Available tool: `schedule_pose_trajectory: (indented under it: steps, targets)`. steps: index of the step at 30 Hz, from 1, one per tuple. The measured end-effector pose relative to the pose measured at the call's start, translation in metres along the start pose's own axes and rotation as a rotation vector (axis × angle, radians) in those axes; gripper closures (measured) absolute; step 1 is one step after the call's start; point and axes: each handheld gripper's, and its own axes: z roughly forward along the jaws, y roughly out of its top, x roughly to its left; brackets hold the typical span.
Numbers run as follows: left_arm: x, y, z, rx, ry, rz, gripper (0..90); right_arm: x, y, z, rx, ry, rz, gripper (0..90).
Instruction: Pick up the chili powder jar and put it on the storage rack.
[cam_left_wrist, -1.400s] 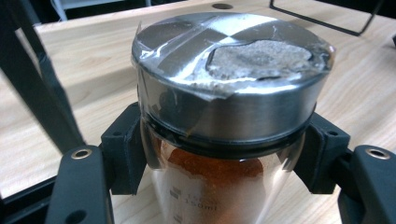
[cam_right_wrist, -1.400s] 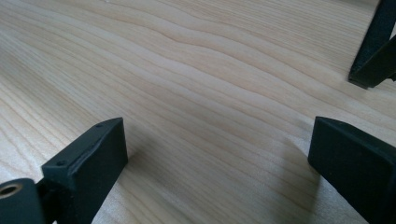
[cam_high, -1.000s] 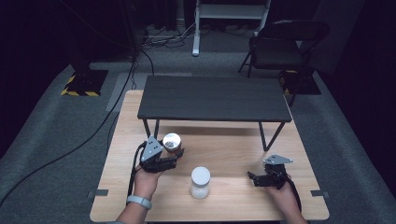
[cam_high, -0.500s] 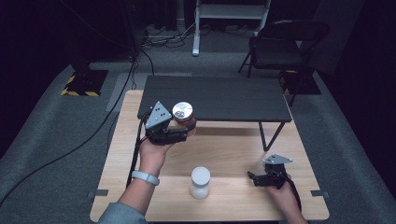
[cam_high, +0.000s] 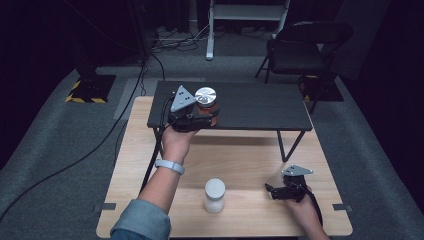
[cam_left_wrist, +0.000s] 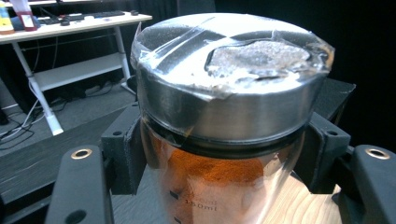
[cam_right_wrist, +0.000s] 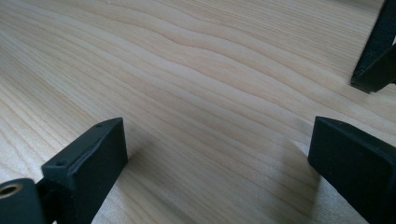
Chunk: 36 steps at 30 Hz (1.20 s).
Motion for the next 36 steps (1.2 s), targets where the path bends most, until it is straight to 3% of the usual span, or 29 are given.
schedule_pose_trajectory:
  steps: [5, 15, 16, 17, 18, 19, 22, 24, 28, 30, 34, 36]
  targets:
    - [-0.002, 0.003, 0.015, 0.033, 0.022, 0.004, 30.3, 0.0, 0.0, 0.0, 0.0, 0.0, -0.001, 4.1]
    - [0.001, 0.002, 0.031, 0.054, 0.035, -0.04, 29.9, 0.0, 0.0, 0.0, 0.0, 0.002, -0.003, 4.1]
    - [-0.001, 0.0, 0.031, 0.046, 0.048, -0.047, 27.4, 0.0, 0.0, 0.0, 0.0, 0.002, -0.003, 4.1]
    - [-0.001, 0.0, 0.031, 0.046, 0.048, -0.047, 17.8, 0.0, 0.0, 0.0, 0.0, 0.002, -0.003, 4.1]
    - [0.0, -0.001, 0.029, 0.041, 0.05, -0.083, 12.8, 0.0, 0.0, 0.0, 0.001, 0.002, -0.003, 4.1]
    - [0.0, -0.001, 0.029, 0.041, 0.05, -0.083, 11.3, 0.0, 0.0, 0.0, 0.001, 0.001, -0.003, 4.0]
    - [-0.001, -0.002, 0.021, 0.035, 0.062, -0.092, 9.5, 0.0, 0.0, 0.0, 0.001, 0.001, -0.003, 4.0]
    - [0.0, -0.007, 0.007, 0.008, 0.063, -0.107, 8.6, 0.0, 0.0, 0.0, 0.001, 0.001, -0.003, 4.0]
    - [-0.004, -0.011, -0.007, 0.013, 0.077, -0.123, 5.5, 0.001, 0.001, 0.0, 0.002, -0.003, -0.002, 3.5]
    - [-0.004, -0.016, -0.02, 0.031, 0.058, -0.145, 3.0, 0.003, 0.002, 0.001, 0.004, -0.012, 0.005, 2.8]
    - [-0.008, -0.024, -0.035, 0.046, 0.043, -0.119, 2.5, 0.005, 0.002, 0.002, 0.005, -0.015, 0.007, 2.5]
    - [-0.014, -0.033, -0.047, 0.062, 0.051, -0.073, 2.6, 0.005, 0.002, 0.002, 0.006, -0.016, 0.007, 2.5]
